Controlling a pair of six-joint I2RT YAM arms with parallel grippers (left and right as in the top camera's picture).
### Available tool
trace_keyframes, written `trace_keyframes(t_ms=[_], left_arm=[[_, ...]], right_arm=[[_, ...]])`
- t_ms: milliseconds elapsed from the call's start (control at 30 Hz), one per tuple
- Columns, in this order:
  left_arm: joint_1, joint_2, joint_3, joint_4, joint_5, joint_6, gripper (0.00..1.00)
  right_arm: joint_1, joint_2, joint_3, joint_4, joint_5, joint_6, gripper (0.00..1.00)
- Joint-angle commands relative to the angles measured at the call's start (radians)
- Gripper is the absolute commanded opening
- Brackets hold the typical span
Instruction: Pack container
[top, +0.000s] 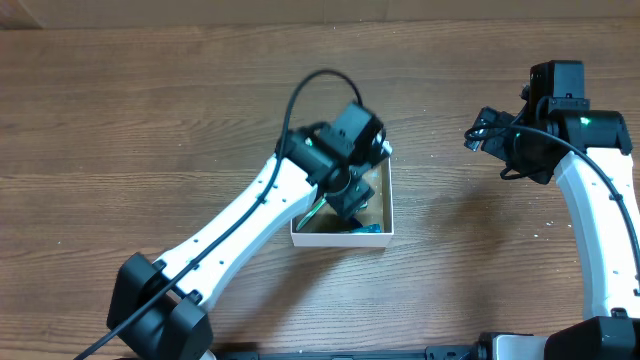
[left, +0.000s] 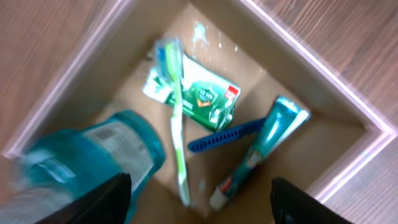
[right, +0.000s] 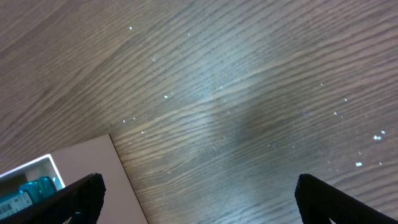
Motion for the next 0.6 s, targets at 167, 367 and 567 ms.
trace_keyframes(t_ms=[167,367,567], left_arm=[[0.065,-0.108,0.3,-0.206,-0.24,-0.265,1.0],[0.365,-0.177,0.299,-0.212,-0.191,-0.43,1.0],[0.578,-0.134,0.299,-0.211,-0.129,-0.507,1.0]], right_arm=[[0.077,-0.005,0.064,0.077,0.057,-0.092,1.0],[0.191,0.015,0.073,0.242,0.086,-0.137,1.0],[0.211,0.065,0.073,0.372,0.085,-0.214,1.0]])
